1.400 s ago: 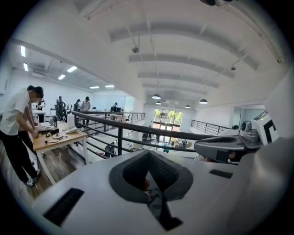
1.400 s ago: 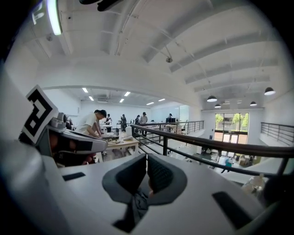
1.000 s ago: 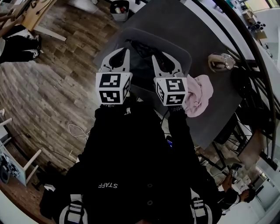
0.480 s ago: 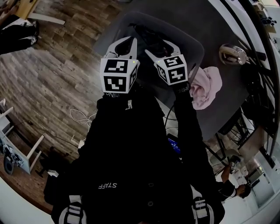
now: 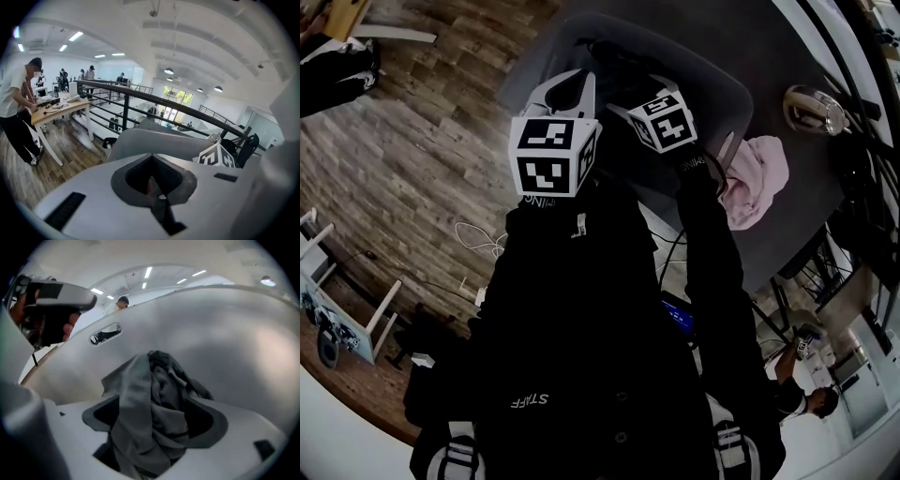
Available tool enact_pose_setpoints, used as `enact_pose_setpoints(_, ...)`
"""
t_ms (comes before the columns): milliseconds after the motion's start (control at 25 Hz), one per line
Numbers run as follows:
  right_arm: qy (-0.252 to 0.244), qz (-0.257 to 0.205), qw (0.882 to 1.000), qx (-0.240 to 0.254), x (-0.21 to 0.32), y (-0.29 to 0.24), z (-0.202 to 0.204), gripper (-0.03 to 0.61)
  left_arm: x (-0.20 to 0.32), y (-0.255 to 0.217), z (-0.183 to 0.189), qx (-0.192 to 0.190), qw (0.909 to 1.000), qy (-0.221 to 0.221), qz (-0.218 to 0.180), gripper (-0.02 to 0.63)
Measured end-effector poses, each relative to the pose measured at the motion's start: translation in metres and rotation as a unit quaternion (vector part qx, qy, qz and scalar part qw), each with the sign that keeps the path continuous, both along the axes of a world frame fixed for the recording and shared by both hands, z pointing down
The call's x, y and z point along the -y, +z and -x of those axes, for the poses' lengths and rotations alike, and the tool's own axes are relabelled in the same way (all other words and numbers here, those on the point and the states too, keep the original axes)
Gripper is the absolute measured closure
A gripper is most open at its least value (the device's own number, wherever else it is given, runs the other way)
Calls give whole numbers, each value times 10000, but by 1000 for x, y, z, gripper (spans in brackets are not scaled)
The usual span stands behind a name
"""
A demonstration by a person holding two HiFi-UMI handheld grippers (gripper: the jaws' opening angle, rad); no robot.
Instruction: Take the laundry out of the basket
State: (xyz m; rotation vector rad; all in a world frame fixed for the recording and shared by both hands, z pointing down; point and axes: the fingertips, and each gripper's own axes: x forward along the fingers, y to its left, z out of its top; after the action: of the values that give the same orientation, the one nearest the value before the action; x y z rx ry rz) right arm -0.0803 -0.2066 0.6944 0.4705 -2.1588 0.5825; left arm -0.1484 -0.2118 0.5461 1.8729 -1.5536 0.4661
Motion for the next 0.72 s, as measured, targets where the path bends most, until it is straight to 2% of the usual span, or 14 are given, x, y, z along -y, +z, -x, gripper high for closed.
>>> enact_pose_setpoints(280, -166, 368, 9981, -470, -4, 48, -5, 83, 1, 4, 5, -5, 10000, -38, 33, 612)
enact_pose_setpoints(720, -157, 754, 9948, -667, -5, 83, 6, 71, -3, 11, 12, 35, 9999, -58, 141, 612)
